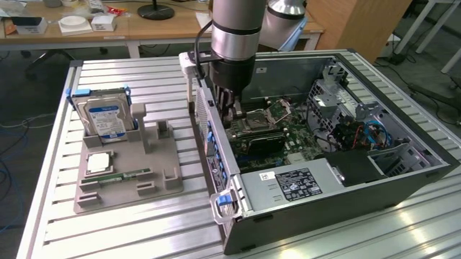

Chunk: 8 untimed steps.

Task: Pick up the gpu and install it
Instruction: 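Press down on the gpu until it lock into place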

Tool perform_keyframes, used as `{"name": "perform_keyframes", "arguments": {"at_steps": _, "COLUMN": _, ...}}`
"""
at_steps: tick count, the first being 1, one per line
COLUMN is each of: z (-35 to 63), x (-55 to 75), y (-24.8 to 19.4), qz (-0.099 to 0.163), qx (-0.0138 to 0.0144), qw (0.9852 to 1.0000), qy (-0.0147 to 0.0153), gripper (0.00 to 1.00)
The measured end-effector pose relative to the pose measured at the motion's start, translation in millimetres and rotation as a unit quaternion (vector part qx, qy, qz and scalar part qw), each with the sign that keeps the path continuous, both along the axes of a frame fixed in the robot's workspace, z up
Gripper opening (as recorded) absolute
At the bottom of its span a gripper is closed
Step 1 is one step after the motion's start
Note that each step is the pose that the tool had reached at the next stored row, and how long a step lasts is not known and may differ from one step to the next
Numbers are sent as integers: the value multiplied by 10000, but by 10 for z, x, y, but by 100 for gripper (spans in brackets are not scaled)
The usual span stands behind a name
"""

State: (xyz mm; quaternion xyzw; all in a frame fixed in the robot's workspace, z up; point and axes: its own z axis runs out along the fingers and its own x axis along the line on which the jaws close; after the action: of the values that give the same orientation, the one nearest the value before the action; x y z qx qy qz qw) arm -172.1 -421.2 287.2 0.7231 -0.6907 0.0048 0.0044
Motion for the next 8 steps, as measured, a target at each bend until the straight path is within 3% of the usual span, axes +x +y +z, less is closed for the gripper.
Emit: {"name": "perform_keyframes", "arguments": {"at_steps": 8, "z": 3, "x": -21, "y": -62, "qz": 0, "qx": -2, "qw": 10000, "qy": 0, "gripper": 10}}
